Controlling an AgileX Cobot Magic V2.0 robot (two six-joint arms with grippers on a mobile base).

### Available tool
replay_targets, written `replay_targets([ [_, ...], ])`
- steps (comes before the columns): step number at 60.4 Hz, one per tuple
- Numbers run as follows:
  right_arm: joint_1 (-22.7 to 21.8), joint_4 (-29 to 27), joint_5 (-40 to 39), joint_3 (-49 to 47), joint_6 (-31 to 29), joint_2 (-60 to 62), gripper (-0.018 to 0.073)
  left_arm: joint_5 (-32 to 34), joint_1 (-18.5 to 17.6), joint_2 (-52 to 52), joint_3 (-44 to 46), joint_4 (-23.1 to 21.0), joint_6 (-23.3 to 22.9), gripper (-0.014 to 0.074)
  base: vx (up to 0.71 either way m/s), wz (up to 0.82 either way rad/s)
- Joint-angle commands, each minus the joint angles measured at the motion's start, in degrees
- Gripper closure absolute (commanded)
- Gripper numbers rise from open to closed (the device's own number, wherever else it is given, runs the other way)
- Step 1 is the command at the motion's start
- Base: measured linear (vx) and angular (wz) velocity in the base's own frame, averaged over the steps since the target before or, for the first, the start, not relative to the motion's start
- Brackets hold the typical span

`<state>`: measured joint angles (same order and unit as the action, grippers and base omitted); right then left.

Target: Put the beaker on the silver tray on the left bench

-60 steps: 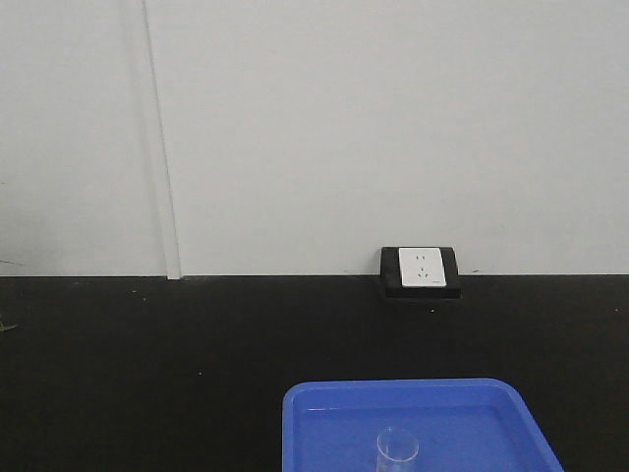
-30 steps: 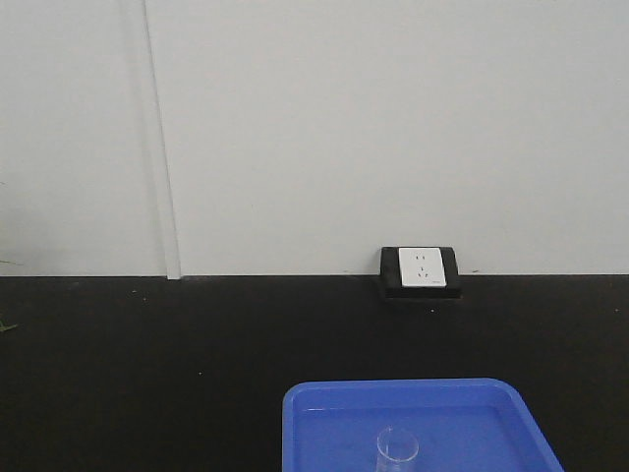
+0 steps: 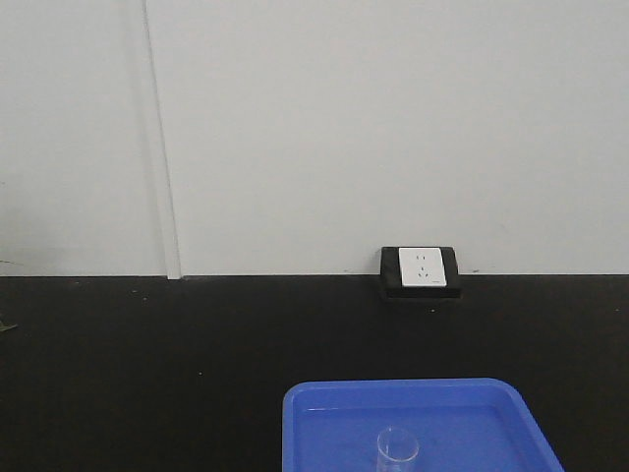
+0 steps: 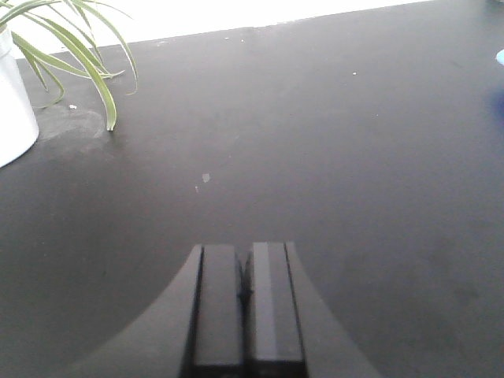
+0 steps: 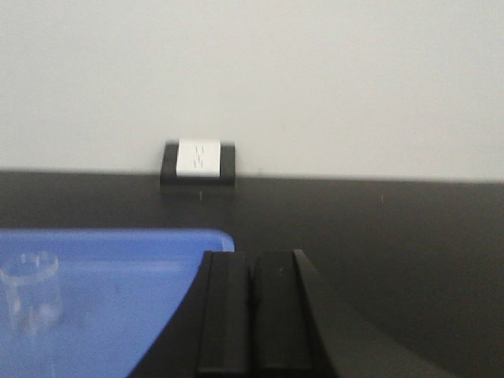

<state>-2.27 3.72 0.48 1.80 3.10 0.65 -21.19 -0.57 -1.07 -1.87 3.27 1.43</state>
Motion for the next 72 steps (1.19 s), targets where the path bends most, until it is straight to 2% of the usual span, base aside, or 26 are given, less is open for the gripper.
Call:
replay_targets([
  [1, -0.1, 0.2, -12.2, 0.3, 0.0, 0.2, 0.057, 4.3, -0.3, -0.4, -1.1, -0.2, -0.1, 0.0595, 0.0, 0.0],
  [7, -0.1, 0.2, -18.7, -0.6, 0.3, -1.0, 0.057, 4.3, -0.3, -0.4, -1.1, -0.2, -0.1, 0.0595, 0.0, 0.0],
  [12, -0.1, 0.9, -18.1, -3.2, 2.0, -4.6, 0.057, 4.3, -0.3, -0.4, -1.1, -0.2, -0.1, 0.0595, 0.0, 0.0],
  [27, -0.1, 2.1, -17.7, -11.7, 1.9, -19.3, 0.0569, 4.3, -0.3, -0.4, -1.1, -0.2, -0.1, 0.0595, 0.0, 0.0],
  [51, -0.1, 1.6, -18.1, -12.2, 1.9, -34.1, 0.0559, 4.3, -0.3, -0.4, -1.1, -0.2, -0.1, 0.0595, 0.0, 0.0],
  [61, -0.1, 0.5, -18.2, -12.2, 1.9, -38.2, 0.0519, 4.3, -0.3, -0.4, -1.1, -0.2, -0.1, 0.0595, 0.0, 0.0],
  [72, -0.1, 0.0, -18.2, -12.2, 1.9, -41.8, 0.0409, 4.3, -0.3, -0.4, -1.1, -0.2, -0.1, 0.0595, 0.0, 0.0],
])
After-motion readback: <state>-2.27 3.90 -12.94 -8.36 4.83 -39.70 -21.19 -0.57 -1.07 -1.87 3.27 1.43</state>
